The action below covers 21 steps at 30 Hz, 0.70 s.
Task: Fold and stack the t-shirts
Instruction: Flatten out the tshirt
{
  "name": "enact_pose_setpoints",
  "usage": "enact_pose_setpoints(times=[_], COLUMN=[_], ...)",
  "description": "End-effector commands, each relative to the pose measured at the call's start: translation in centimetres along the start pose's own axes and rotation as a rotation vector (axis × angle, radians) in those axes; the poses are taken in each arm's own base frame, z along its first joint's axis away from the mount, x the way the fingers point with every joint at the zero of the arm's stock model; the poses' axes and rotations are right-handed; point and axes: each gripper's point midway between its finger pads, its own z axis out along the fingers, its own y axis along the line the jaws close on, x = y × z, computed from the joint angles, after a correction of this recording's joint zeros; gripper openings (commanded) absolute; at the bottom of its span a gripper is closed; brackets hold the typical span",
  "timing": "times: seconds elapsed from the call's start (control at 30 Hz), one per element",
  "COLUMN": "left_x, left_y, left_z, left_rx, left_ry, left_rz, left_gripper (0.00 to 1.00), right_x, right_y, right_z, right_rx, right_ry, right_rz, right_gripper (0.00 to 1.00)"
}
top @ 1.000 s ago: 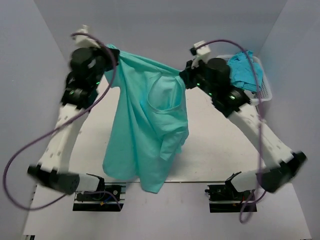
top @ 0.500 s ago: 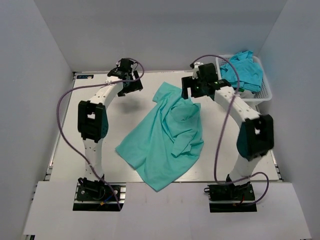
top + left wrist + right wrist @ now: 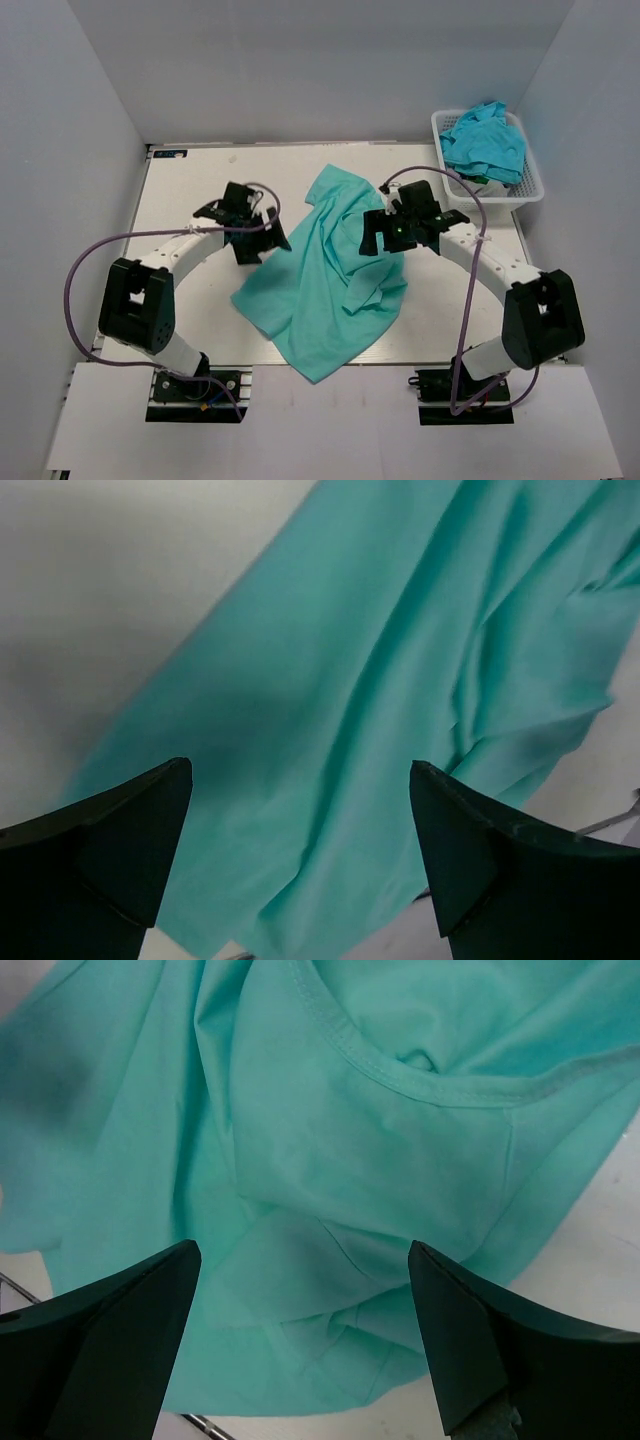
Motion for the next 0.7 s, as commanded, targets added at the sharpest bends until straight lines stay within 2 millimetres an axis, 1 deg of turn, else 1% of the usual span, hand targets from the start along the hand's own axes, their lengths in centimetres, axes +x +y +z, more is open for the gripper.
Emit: enact_pose_setpoints(times=[0.0,0.03,0.07,0.1,0.13,0.17,0.2,0.23,0.27,0.3,0.37,0.4,0.43,0.47,0.5,0.53,0.57,0.6,0.63,0.67], left_x=[5.7,6.5,8.2,8.8,9.0,9.9,10.2,10.0,10.6,10.4,10.4,10.4,9.9,9.6,9.7,9.7,9.1,8.7,7.7,7.3], left_y=[0.8,1.3,2.8,3.6,3.7,4.6,4.9,4.8,5.4,5.6,5.9,6.6,6.3,6.3,6.4,6.5,6.1,6.1,5.5,5.2], left_z=[-1.8,-2.0,-1.8,-1.9,-2.1,-1.6,-1.5,-1.4,-1.0,-0.5,0.1,0.8,0.9,1.2,1.3,1.6,1.6,1.8,1.7,1.8], left_rx=[0.03,0.018,-0.014,-0.036,-0.026,-0.049,-0.056,-0.057,-0.077,-0.079,-0.106,-0.143,-0.146,-0.155,-0.164,-0.171,-0.161,-0.162,-0.153,-0.148], left_ry=[0.111,0.109,0.134,0.129,0.116,0.127,0.136,0.122,0.144,0.133,0.144,0.153,0.156,0.155,0.165,0.175,0.164,0.152,0.126,0.122], left_rz=[-0.052,-0.045,-0.066,-0.076,-0.072,-0.101,-0.104,-0.114,-0.131,-0.129,-0.143,-0.146,-0.147,-0.138,-0.14,-0.13,-0.128,-0.116,-0.11,-0.097], left_gripper=[0.99,0.99,0.99,0.99,0.99,0.99,0.99,0.99,0.99,0.99,0.99,0.99,0.99,0.99,0.99,0.99,0.99,0.99,0.99,0.99], right_x=[-2.5,-2.1,-3.1,-2.6,-1.8,-2.0,-1.6,-1.4,-1.3,-0.5,0.7,1.0,3.0,3.6,3.9,6.9,7.2,8.8,10.7,13.5], right_y=[1.7,1.6,2.4,2.4,2.2,2.7,2.3,2.3,1.7,1.1,0.1,0.0,-0.6,-0.8,-1.0,-1.8,-1.8,-2.3,-2.5,-3.0], right_z=[0.4,1.3,1.4,2.4,3.9,4.1,5.3,5.6,6.0,6.5,6.8,6.6,6.6,6.4,5.9,5.7,5.1,4.3,3.3,3.0], right_rx=[-0.054,-0.053,-0.088,-0.099,-0.106,-0.131,-0.12,-0.119,-0.09,-0.074,-0.034,-0.024,-0.005,0.003,0.025,0.051,0.059,0.098,0.113,0.137], right_ry=[-0.05,-0.024,-0.044,-0.019,0.023,0.027,0.052,0.059,0.058,0.075,0.097,0.096,0.131,0.14,0.129,0.189,0.185,0.205,0.24,0.309], right_rz=[-0.024,-0.021,-0.036,-0.034,-0.026,-0.023,-0.011,-0.004,0.012,0.025,0.056,0.063,0.076,0.097,0.101,0.127,0.138,0.163,0.183,0.202], right_gripper=[0.9,0.9,0.9,0.9,0.9,0.9,0.9,0.9,0.9,0.9,0.9,0.9,0.9,0.9,0.9,0.9,0.9,0.9,0.9,0.9])
